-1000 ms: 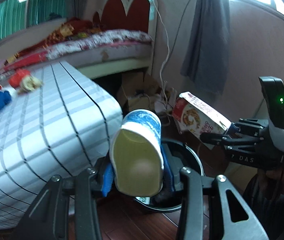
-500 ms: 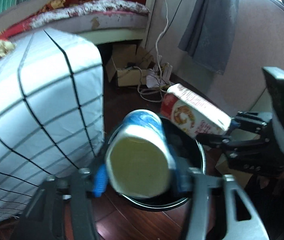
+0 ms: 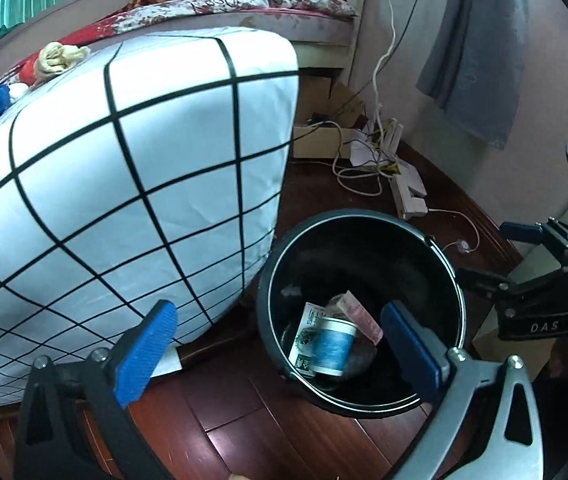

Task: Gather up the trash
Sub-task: 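Carry the cup and carton over the bin and release both, then grasp the blue mug with the left gripper while the right gripper grasps the beige cloth bundle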

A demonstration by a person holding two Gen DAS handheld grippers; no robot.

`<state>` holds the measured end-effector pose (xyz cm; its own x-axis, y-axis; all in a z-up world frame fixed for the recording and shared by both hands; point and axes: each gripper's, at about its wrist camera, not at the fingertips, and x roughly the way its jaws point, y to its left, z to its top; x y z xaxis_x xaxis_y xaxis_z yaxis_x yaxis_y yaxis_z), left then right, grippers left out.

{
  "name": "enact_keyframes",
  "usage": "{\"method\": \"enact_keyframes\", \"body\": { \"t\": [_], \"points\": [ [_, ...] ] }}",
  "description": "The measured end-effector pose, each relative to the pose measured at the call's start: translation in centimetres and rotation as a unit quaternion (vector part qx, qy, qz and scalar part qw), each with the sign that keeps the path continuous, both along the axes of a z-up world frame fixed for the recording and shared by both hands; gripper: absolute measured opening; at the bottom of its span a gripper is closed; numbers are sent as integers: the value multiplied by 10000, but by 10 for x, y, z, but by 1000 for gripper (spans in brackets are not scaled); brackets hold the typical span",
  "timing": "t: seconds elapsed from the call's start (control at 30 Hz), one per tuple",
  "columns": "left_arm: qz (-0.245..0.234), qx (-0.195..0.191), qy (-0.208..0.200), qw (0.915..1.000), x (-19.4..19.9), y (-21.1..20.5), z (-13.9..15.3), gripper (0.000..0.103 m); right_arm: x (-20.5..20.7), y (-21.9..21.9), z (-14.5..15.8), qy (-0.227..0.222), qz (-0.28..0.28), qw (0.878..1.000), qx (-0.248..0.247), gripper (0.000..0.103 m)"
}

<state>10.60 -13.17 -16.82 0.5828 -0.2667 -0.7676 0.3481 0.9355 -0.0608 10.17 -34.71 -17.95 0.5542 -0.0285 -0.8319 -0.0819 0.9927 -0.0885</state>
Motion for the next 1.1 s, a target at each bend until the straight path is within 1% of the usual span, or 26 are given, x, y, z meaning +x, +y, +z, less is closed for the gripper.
{"method": "enact_keyframes", "body": {
  "t": [0.13, 0.3, 0.57, 0.73, 0.87, 1.1],
  "points": [
    [70, 19, -31, 10000, 6, 3, 3, 102, -1, 7, 1, -27, 90, 10000, -31, 102],
    [125, 7, -114, 9999, 4, 11, 8, 102, 0, 10, 4, -90, 115, 9999, -22, 102],
    [238, -11, -252, 9994, -1, 16, 20, 102, 0, 24, 21, -284, 128, 9995, 77, 102],
    [391, -159, -373, 9984, -4, 27, 35, 102, 0, 31, 33, -484, 93, 9986, 177, 102],
    [505, -204, -502, 9973, -5, 35, 46, 102, -1, 39, 42, -576, 92, 9978, 308, 102],
    [694, -256, -736, 9945, -10, 52, 65, 102, -4, 56, 59, -817, 180, 9958, 380, 102]
  ]
}}
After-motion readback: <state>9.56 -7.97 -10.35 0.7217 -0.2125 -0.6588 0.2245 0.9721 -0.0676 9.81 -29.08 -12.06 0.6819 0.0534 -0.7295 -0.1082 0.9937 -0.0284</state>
